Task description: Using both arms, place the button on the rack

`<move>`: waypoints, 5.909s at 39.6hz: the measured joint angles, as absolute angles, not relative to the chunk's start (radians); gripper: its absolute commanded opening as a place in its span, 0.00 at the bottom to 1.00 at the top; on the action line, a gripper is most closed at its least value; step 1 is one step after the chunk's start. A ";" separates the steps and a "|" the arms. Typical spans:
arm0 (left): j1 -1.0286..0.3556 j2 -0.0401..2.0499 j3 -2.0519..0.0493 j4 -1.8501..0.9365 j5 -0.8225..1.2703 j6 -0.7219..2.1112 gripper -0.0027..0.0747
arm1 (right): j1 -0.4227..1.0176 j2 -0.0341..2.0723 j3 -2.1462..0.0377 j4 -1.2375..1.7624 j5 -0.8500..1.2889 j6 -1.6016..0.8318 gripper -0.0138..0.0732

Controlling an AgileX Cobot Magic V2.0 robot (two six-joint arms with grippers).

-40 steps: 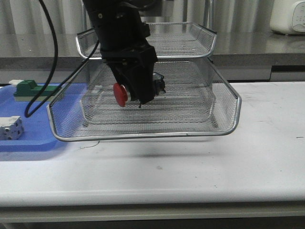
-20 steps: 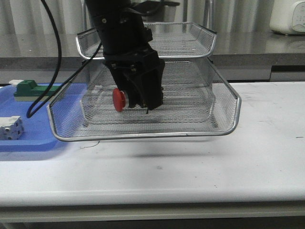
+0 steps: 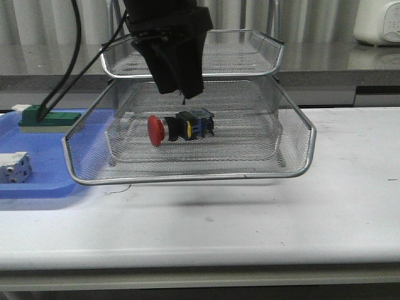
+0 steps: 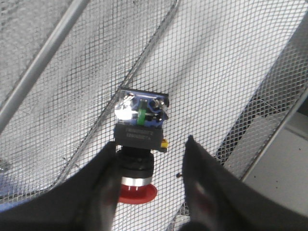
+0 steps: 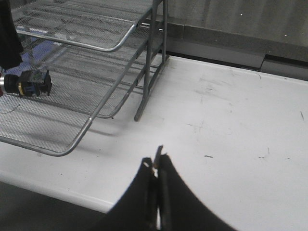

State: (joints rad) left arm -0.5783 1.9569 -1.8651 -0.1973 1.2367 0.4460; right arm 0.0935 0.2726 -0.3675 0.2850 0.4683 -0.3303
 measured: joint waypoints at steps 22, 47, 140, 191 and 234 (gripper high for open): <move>-0.384 1.497 -1.344 -0.146 1.154 0.342 0.01 | 0.094 0.273 -0.368 0.285 0.468 -0.330 0.03; -0.215 0.589 -0.510 -0.266 0.456 0.318 0.01 | 0.094 0.273 -0.368 0.285 0.468 -0.330 0.03; -0.215 0.199 -0.378 -0.287 0.373 0.316 0.01 | 0.802 1.736 -0.951 0.377 0.177 -0.334 0.03; -0.215 0.199 -0.378 -0.287 0.373 0.316 0.01 | 0.606 1.896 -1.278 0.313 0.285 -0.336 0.03; -0.215 0.199 -0.378 -0.287 0.373 0.316 0.01 | 0.130 0.671 -0.563 0.318 0.452 -0.336 0.03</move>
